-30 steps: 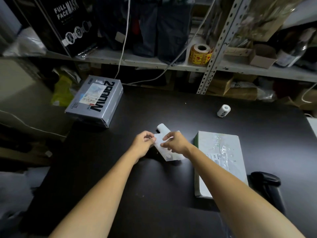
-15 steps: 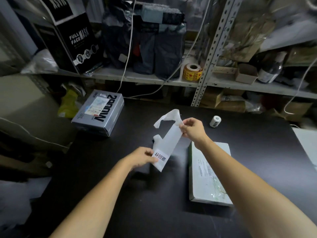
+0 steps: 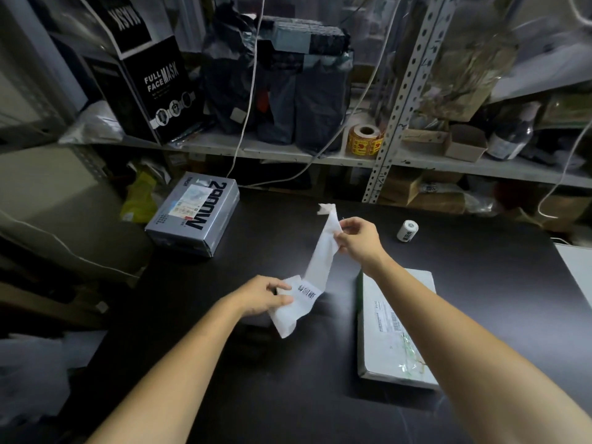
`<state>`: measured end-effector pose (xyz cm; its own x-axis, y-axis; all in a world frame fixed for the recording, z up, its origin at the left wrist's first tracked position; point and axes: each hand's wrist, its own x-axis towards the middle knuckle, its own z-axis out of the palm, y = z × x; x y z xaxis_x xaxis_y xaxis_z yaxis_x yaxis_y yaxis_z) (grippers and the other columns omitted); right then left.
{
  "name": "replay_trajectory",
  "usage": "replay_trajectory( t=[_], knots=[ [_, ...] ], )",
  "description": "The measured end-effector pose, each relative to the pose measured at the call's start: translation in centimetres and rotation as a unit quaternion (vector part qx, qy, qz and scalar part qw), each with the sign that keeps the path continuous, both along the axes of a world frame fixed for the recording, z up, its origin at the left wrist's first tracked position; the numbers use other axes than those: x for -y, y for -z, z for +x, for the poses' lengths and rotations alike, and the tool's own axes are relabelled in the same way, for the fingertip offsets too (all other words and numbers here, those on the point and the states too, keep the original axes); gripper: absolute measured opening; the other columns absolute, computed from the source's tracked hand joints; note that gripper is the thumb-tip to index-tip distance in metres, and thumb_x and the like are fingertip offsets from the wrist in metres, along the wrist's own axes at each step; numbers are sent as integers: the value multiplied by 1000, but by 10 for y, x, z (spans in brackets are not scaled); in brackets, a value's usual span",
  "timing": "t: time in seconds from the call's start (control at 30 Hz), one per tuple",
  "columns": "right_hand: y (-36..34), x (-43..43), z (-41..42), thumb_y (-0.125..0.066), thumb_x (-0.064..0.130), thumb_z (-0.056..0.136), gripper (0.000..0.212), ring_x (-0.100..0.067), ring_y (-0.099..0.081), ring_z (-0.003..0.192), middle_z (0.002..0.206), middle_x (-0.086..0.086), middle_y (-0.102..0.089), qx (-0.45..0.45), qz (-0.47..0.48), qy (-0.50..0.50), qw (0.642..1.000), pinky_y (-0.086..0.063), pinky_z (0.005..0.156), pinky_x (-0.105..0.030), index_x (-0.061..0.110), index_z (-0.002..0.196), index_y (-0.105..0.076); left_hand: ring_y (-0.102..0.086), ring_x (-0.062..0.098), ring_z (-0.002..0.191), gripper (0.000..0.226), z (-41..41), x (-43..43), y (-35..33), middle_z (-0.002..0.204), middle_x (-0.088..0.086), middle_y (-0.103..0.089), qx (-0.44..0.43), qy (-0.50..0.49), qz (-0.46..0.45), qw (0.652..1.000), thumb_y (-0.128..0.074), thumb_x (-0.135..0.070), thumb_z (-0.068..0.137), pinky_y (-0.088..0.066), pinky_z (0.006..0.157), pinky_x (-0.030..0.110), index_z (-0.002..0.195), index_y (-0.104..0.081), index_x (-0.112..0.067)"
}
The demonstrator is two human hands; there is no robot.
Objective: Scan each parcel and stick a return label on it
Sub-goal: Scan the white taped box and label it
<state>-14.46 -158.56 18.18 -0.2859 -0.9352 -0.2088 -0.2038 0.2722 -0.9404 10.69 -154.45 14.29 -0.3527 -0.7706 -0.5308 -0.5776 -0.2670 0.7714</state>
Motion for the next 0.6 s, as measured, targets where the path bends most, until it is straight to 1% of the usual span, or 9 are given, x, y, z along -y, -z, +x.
replay_trajectory(
  t=[0.07,0.13,0.2,0.3,0.33,0.4,0.5,0.53,0.6],
  knots=[
    [-1,1,3,-67,0,88,16,-19,-67,76,87,-9,-66,22,-8,-12,1000,-59,67,-35,15,90,-65,-67,13,101,34,-3,-4,2,106,-3,-71,10,25,26,999,-76,-33,83,-49,98,28,114,-69,-20],
    [-1,2,2,-67,1,88,14,-17,-68,75,92,-11,-67,29,-6,-17,999,-61,66,-33,13,94,-65,-68,14,103,26,-6,-9,4,109,-3,-72,8,31,31,999,-73,-27,87,-50,98,32,111,-71,-18],
    [2,1,0,-71,6,88,20,-23,-68,91,102,-9,-65,-2,15,-19,1000,-62,76,-39,13,105,-63,-70,14,98,18,-12,-13,5,105,0,-74,-23,4,31,999,-69,-20,90,-54,90,28,107,-72,-16],
    [8,-4,-3,-77,21,84,54,-26,-53,116,128,-6,-50,-214,48,-28,975,-51,91,-34,19,131,-50,-71,8,82,17,-19,-15,1,98,0,-74,-73,-49,82,993,-60,-17,96,-55,65,19,108,-71,-13],
    [8,-7,-2,-78,23,82,58,-27,-48,120,134,-7,-46,-278,35,-46,959,-45,95,-33,20,132,-49,-70,8,82,17,-20,-15,-1,98,-1,-74,-71,-59,86,992,-58,-18,97,-54,65,20,107,-71,-14],
    [8,-12,5,-77,25,82,44,-27,-52,118,128,-8,-55,-341,-2,-138,930,-45,97,-34,20,123,-60,-67,11,86,15,-20,-13,0,99,1,-74,-58,-69,36,995,-60,-17,96,-53,76,25,104,-72,-14],
    [8,-21,26,-75,24,85,14,-21,-67,96,103,-1,-73,-328,15,-274,904,-51,81,-28,21,98,-75,-63,12,77,11,-20,-9,-2,90,7,-71,-76,-97,-15,992,-70,-12,88,-49,69,19,98,-72,-7],
    [9,-23,33,-74,24,86,12,-19,-68,92,99,1,-74,-326,15,-299,897,-51,78,-27,20,96,-77,-62,13,77,12,-21,-8,-4,87,8,-69,-86,-105,-14,991,-72,-10,86,-48,68,17,98,-71,-6],
    [12,-27,45,-72,23,88,11,-16,-67,87,98,1,-75,-328,3,-327,886,-53,75,-29,19,97,-78,-61,17,83,16,-23,-4,-9,87,9,-67,-92,-114,-14,989,-74,-11,84,-50,75,23,99,-70,-7]
  ],
)
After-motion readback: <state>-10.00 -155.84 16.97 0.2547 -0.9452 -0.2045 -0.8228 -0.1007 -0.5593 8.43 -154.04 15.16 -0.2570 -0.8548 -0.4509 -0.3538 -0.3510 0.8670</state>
